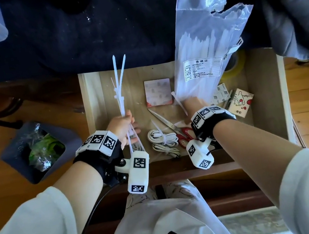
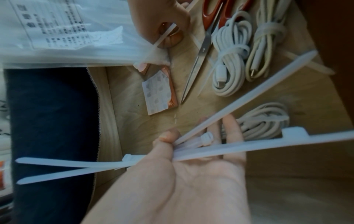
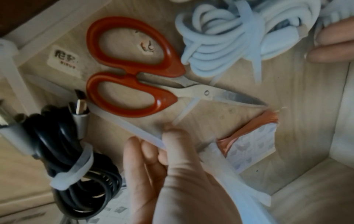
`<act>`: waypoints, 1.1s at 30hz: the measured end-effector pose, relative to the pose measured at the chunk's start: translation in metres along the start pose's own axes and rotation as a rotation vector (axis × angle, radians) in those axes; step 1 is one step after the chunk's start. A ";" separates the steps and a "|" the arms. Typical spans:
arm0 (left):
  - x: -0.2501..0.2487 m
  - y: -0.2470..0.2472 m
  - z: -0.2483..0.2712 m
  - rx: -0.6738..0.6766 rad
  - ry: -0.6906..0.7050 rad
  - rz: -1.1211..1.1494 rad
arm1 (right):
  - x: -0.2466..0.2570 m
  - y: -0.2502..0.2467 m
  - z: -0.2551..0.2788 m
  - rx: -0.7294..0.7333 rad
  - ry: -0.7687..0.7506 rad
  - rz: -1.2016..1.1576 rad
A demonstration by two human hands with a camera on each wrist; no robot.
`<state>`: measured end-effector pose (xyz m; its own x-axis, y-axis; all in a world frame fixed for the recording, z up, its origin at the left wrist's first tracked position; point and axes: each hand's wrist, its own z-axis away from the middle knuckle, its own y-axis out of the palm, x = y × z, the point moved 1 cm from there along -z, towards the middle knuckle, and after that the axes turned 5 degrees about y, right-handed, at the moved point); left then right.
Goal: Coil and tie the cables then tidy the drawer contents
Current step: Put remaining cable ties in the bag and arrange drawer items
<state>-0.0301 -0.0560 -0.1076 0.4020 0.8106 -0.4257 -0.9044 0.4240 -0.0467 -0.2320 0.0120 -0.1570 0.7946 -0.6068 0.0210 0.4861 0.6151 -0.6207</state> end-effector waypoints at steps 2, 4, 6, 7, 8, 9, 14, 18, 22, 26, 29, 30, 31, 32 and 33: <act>-0.001 0.001 0.001 0.011 -0.009 0.029 | -0.002 0.001 0.001 -0.017 -0.018 0.010; -0.002 0.002 0.003 0.020 -0.029 0.055 | -0.003 0.002 0.001 -0.026 -0.023 0.021; -0.003 0.005 0.005 0.041 -0.045 0.079 | -0.003 0.001 0.001 -0.030 -0.020 0.018; -0.003 0.005 0.006 0.055 -0.048 0.088 | -0.003 0.000 0.001 -0.027 -0.017 0.005; -0.004 0.007 0.007 0.068 -0.048 0.095 | -0.003 0.000 0.001 -0.027 -0.016 -0.002; -0.004 0.007 0.008 0.078 -0.046 0.100 | -0.004 -0.001 0.001 -0.035 -0.020 -0.002; -0.007 0.011 0.013 0.120 -0.040 0.145 | 0.000 -0.004 0.003 -0.019 -0.046 0.044; -0.009 0.014 0.017 0.146 -0.041 0.187 | 0.003 -0.008 0.006 -0.007 -0.045 0.063; -0.009 0.015 0.021 0.161 -0.034 0.227 | 0.003 -0.012 0.014 -0.001 -0.052 0.052; -0.006 0.016 0.024 0.185 0.009 0.230 | 0.003 -0.032 0.033 0.025 -0.079 0.005; -0.008 0.022 0.032 0.246 0.109 0.246 | 0.006 -0.051 0.058 0.055 -0.213 -0.444; -0.011 0.026 0.037 0.284 0.156 0.248 | 0.010 -0.057 0.067 0.072 -0.251 -0.644; -0.014 0.031 0.042 0.321 0.203 0.227 | 0.013 -0.063 0.075 0.089 -0.283 -0.825; -0.017 0.036 0.047 0.355 0.239 0.183 | 0.017 -0.066 0.080 0.106 -0.316 -0.968; -0.019 0.038 0.047 0.373 0.264 0.129 | 0.021 -0.069 0.082 0.116 -0.345 -1.063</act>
<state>-0.0658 -0.0362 -0.0583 0.1957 0.7565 -0.6240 -0.8123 0.4815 0.3291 -0.2189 -0.0015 -0.0494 0.0052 -0.6907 0.7231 0.9936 -0.0780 -0.0817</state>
